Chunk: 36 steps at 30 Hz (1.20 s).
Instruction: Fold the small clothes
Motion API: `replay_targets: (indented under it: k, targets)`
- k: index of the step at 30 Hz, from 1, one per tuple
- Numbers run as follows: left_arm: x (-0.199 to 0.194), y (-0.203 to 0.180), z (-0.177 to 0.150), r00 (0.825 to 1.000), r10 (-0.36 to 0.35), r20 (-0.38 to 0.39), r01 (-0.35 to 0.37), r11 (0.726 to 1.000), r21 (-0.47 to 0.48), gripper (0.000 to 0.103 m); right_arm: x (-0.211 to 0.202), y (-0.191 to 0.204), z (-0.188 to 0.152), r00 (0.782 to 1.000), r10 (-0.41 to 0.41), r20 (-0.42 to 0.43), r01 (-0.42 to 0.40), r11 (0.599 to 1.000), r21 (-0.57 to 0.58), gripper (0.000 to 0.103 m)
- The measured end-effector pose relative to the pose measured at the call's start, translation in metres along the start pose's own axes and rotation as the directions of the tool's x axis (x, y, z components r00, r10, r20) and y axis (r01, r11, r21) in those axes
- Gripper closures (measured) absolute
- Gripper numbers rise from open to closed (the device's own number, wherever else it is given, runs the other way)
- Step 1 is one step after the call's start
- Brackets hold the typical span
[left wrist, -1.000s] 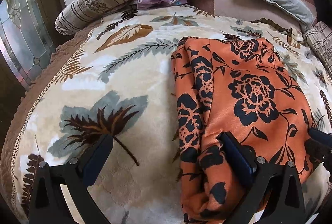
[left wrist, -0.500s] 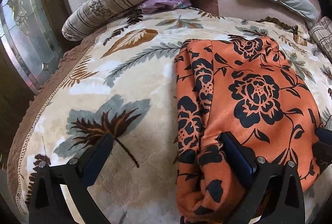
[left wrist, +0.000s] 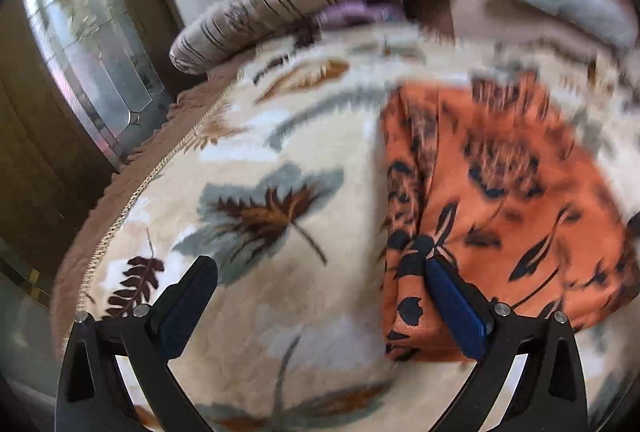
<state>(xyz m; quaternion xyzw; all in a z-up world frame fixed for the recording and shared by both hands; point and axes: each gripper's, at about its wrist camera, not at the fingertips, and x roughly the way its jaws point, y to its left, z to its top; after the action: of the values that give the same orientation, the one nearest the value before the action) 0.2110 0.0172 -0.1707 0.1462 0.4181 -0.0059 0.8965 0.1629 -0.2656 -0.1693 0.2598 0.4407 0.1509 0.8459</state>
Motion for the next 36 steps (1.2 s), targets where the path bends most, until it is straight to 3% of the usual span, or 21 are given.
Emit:
replay_targets:
  k: [3,5,11,16,18,20,24,26,29,31,33,36]
  targets:
    - [0.008,-0.009,-0.001,0.999,0.033,-0.026,-0.032,0.999,0.039,0.000,0.011,0.012,-0.004,0.997,-0.076,-0.023,0.073,0.993,-0.097,0.063]
    - [0.008,-0.004,0.005,0.998,0.014,-0.064,-0.013,1.000,0.021,0.000,0.009,0.014,-0.002,0.995,-0.091,-0.031,0.087,0.990,-0.114,0.064]
    - [-0.005,0.020,0.015,0.993,-0.066,-0.097,0.057,0.994,-0.096,0.000,-0.010,-0.009,0.009,1.000,0.002,-0.024,-0.001,1.000,0.026,0.064]
    - [-0.006,0.014,0.022,0.995,-0.001,-0.098,-0.008,0.996,-0.092,0.000,-0.013,-0.003,0.006,0.999,0.032,-0.035,-0.032,0.999,0.008,0.064]
    - [0.008,0.000,0.018,0.989,0.046,-0.144,-0.049,0.999,-0.017,0.000,-0.004,-0.001,0.002,0.996,0.034,-0.078,-0.035,0.999,-0.003,0.064]
    - [0.016,-0.011,0.010,0.985,0.098,-0.140,-0.092,0.995,0.049,0.000,0.006,-0.001,-0.003,0.994,0.013,-0.112,-0.015,1.000,-0.019,0.063]
    - [0.008,-0.010,0.017,0.985,0.101,-0.142,-0.093,0.994,0.062,0.000,0.003,-0.002,0.001,0.993,0.025,-0.113,-0.026,1.000,-0.008,0.063]
    - [-0.002,-0.008,0.023,0.989,0.094,-0.118,-0.085,0.994,0.074,0.000,-0.001,-0.008,0.005,0.992,0.059,-0.110,-0.055,0.998,0.040,0.063]
    - [-0.028,-0.010,0.035,0.996,0.087,-0.024,-0.085,0.992,0.099,0.000,-0.013,-0.019,0.013,0.994,0.088,-0.062,-0.082,0.992,0.101,0.060]
    - [-0.042,-0.017,0.044,0.993,0.108,0.043,-0.113,0.985,0.132,0.000,-0.021,-0.025,0.017,0.994,0.106,-0.025,-0.102,0.986,0.134,0.038]
    - [-0.053,-0.027,0.052,0.990,0.108,0.093,-0.122,0.979,0.161,0.000,-0.025,-0.032,0.021,0.992,0.126,-0.007,-0.123,0.978,0.169,0.037]
    - [-0.058,-0.036,0.062,0.991,0.080,0.107,-0.099,0.978,0.183,0.000,-0.025,-0.042,0.026,0.990,0.139,-0.006,-0.134,0.966,0.221,0.037]
